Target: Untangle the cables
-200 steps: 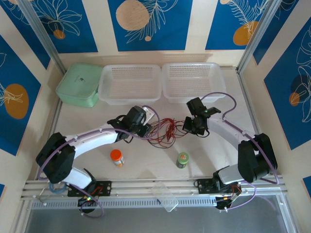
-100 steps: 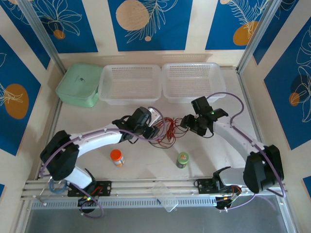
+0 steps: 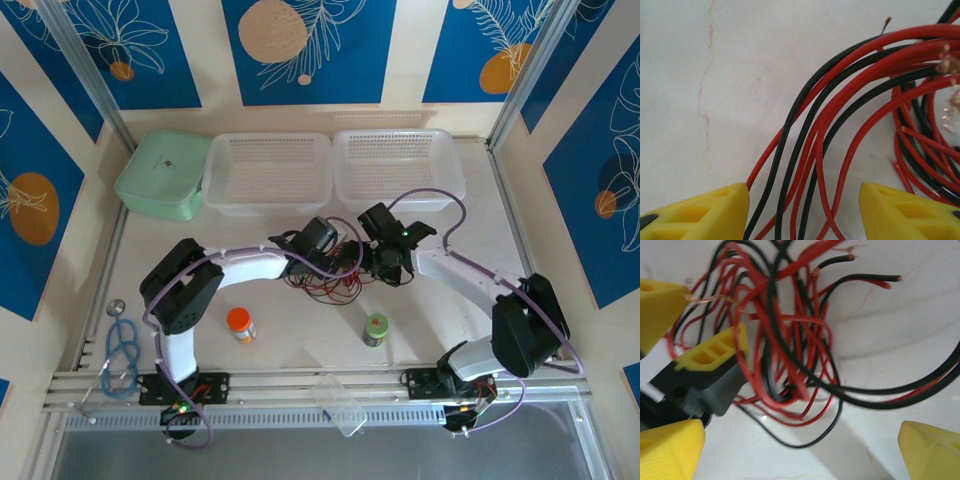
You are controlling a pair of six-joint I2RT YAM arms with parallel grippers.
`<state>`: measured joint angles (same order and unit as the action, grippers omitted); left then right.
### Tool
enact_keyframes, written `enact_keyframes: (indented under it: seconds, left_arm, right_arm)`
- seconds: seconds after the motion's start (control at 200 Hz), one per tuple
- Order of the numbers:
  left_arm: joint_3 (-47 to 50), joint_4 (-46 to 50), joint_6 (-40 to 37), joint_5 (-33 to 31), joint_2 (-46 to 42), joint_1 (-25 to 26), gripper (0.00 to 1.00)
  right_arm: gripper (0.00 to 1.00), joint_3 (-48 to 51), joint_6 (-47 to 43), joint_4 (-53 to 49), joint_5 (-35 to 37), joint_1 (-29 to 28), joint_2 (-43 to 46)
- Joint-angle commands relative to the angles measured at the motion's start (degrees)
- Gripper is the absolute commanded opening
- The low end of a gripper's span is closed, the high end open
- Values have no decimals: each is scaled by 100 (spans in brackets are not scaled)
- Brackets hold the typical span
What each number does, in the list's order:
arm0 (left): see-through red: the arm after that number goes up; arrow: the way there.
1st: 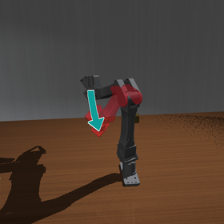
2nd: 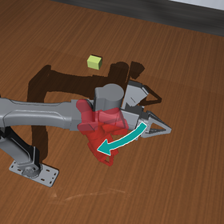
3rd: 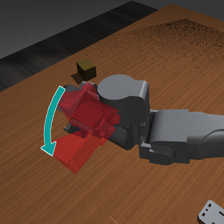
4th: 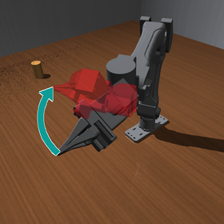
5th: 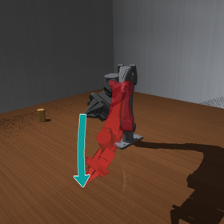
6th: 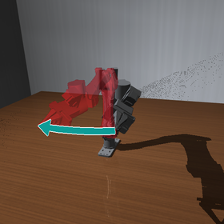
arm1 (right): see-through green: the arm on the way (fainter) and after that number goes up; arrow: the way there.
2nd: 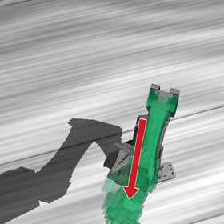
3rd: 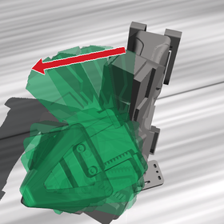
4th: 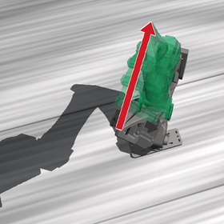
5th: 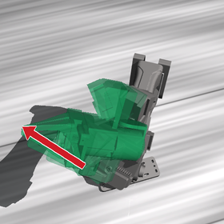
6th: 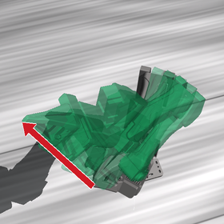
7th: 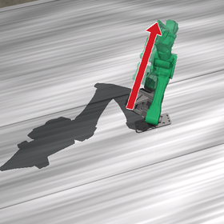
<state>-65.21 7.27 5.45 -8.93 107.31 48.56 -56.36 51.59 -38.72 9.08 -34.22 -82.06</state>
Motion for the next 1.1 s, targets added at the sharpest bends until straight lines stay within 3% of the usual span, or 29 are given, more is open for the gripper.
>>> enact_keyframes:
  seconds: [0.0, 0.17, 0.41, 0.785, 0.88, 1.091]
  left_arm:
    - [-83, -106, -106, -216, 202, -22, 60]
    - [349, -485, -77, -202, 143, -80, 57]
    - [1195, -1553, -327, 655, -533, -82, 57]
    - [1235, -1662, -239, 755, -346, -75, 56]
    - [1335, -1618, -205, 629, -334, -83, 55]
    - [1608, -1081, -93, -110, -259, -199, 52]
  right_arm:
    - [94, -183, 100, 59, 327, 44, -196]
    - [82, -250, -38, 262, 262, 171, -470]
    - [80, -435, -178, 457, 71, 233, -750]
    - [74, -307, -168, 565, 23, 185, -1180]
    - [65, -284, -250, 554, 65, 237, -1284]
    - [30, -397, -880, 83, 432, 606, -1232]
